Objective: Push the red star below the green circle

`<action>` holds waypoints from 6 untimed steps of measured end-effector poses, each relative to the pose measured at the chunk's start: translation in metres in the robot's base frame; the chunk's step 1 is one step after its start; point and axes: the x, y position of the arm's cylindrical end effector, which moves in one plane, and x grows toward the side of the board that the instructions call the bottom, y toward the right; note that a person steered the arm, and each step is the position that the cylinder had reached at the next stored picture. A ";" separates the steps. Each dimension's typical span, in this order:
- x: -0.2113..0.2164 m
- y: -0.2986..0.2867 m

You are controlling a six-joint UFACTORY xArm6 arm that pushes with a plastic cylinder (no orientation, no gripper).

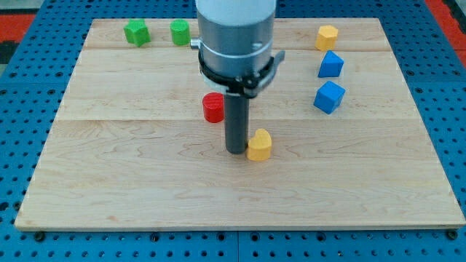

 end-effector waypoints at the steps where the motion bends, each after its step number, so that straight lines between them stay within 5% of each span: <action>1: -0.004 0.075; 2: -0.009 0.131; 3: -0.013 0.058; 6: -0.135 -0.020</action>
